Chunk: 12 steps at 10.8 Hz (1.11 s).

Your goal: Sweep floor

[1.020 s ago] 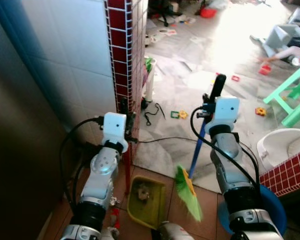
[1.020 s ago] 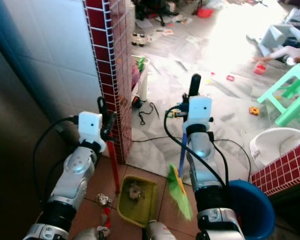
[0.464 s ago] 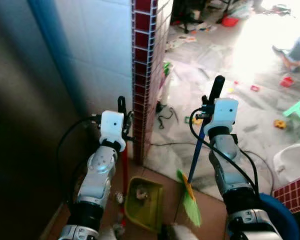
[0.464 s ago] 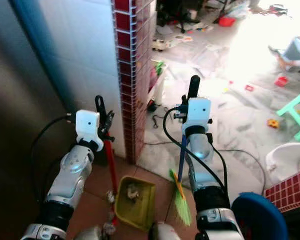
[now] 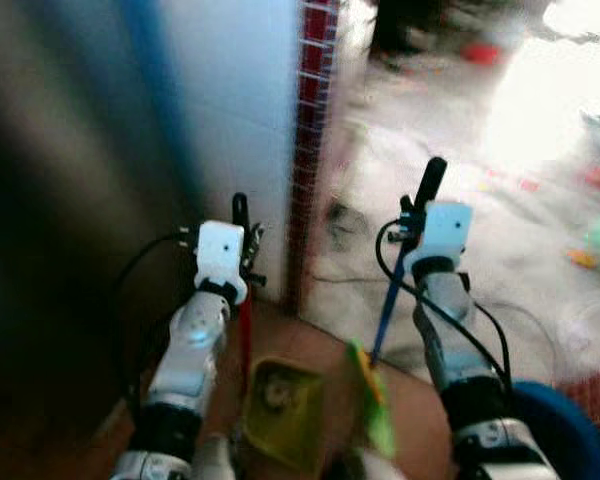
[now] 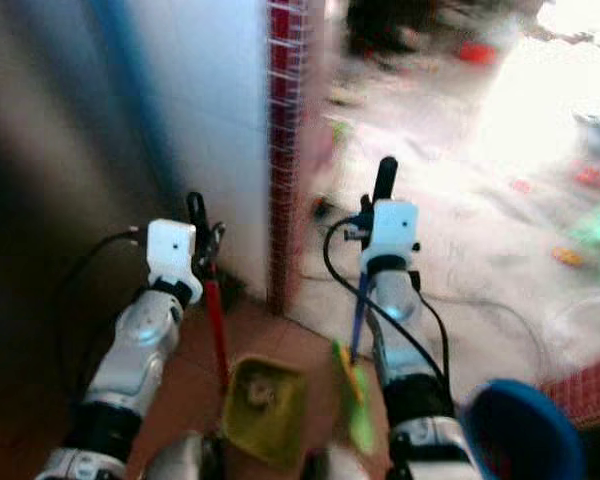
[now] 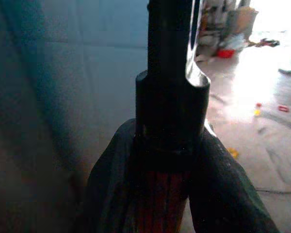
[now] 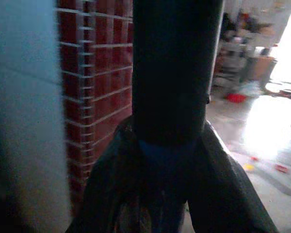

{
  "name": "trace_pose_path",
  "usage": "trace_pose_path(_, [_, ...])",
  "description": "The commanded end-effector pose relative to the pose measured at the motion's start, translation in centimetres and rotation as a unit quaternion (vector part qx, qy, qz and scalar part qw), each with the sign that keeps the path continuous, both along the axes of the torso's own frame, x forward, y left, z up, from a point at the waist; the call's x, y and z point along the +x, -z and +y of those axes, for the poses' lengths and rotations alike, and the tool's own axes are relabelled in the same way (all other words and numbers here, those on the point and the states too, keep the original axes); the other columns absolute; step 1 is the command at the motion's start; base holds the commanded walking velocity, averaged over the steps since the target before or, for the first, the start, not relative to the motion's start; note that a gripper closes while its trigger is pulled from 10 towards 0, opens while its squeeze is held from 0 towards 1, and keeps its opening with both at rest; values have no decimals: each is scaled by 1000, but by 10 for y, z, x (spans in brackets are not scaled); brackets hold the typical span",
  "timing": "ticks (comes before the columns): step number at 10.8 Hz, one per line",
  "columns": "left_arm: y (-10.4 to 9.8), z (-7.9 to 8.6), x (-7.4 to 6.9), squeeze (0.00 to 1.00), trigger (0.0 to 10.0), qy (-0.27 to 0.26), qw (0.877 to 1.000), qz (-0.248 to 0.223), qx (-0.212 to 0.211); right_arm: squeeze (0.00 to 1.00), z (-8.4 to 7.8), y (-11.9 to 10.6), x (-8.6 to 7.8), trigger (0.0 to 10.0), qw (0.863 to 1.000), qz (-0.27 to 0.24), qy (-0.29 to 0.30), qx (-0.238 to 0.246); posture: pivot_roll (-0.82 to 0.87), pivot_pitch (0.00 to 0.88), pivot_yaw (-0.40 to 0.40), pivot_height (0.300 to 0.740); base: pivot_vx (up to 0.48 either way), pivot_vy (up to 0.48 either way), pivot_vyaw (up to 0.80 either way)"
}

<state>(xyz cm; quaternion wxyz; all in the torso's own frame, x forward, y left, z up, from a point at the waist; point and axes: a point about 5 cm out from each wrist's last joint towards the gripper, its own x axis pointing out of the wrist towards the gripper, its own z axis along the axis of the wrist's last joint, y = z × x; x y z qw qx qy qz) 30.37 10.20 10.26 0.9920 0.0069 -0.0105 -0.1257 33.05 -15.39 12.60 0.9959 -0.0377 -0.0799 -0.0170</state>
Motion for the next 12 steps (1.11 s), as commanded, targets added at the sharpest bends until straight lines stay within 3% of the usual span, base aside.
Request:
trace_pose_path(1, [-14,-5,2,0,10000,13,1000,-28,-4,0,-5,0,0,10000,1000,-2,10,4,-24,0,-6,740,-266,0,0])
trace_pose_path(4, [-21,1,4,0,10000,16,999,-34,11,0,-9,-8,4,10000,1000,-10,13,-14,-38,0,-19,740,-259,0,0])
trace_pose_path(7, [-29,13,8,0,10000,18,998,-42,49,0,-12,-16,10,10000,999,-3,11,-33,-36,3,-49,740,0,0,0])
trace_pose_path(9, [-23,26,-1,0,10000,-16,999,-26,33,0,-7,-5,8,10000,1000,15,13,-14,-18,9,-20,740,0,0,0])
trace_pose_path(10, [-19,32,-3,0,10000,-42,998,-15,36,0,-2,-6,7,10000,998,9,8,-69,-28,0,0,740,0,0,0])
trace_pose_path(11, [-18,37,-2,0,10000,-58,998,-8,27,0,6,-11,10,10000,998,0,-23,-63,-30,0,31,740,0,0,0])
trace_pose_path(12, [-20,43,0,0,10000,-75,995,-31,65,0,4,-11,10,10000,997,0,-18,-69,-23,0,37,740,0,0,0])
